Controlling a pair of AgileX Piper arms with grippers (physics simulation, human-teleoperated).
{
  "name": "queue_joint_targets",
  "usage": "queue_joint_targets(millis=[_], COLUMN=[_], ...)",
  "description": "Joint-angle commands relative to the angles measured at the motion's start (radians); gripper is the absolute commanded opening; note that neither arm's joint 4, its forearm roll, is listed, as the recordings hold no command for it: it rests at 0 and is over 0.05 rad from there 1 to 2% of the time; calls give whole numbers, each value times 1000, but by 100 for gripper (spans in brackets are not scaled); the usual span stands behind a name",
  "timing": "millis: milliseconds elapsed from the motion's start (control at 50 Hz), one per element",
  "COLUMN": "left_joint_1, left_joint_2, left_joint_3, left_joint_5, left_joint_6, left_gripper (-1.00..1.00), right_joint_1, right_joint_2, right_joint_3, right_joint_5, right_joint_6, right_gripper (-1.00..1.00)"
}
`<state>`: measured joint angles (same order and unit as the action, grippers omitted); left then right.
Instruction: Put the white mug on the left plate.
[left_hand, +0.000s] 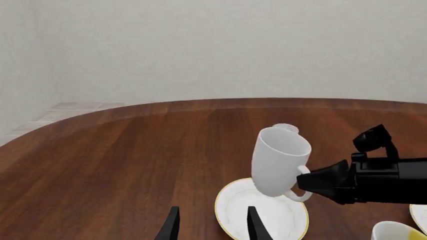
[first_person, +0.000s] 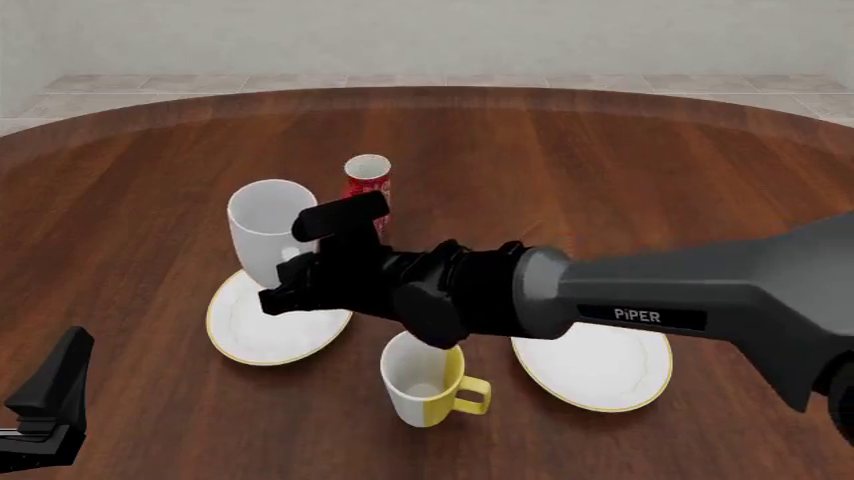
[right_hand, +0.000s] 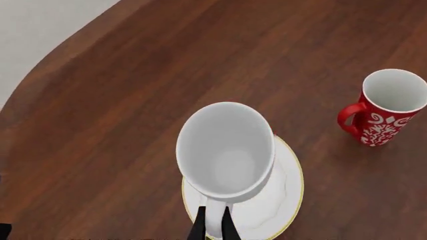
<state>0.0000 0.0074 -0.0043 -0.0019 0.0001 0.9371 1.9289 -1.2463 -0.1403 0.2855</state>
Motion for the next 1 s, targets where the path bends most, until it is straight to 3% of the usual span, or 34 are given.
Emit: queue_joint_targets(millis=[20,1000], left_joint_1=[0,0], left_joint_2=[0,0], left_joint_3=[0,0], left_joint_5=[0,0], left_joint_6=[0,0], left_gripper=[100,100], right_joint_1=[6,14], right_joint_2=[8,27], right_joint_3=[11,44], right_joint_5=[-17,-44], right_joint_6=[24,48], right_gripper=[-100,-100])
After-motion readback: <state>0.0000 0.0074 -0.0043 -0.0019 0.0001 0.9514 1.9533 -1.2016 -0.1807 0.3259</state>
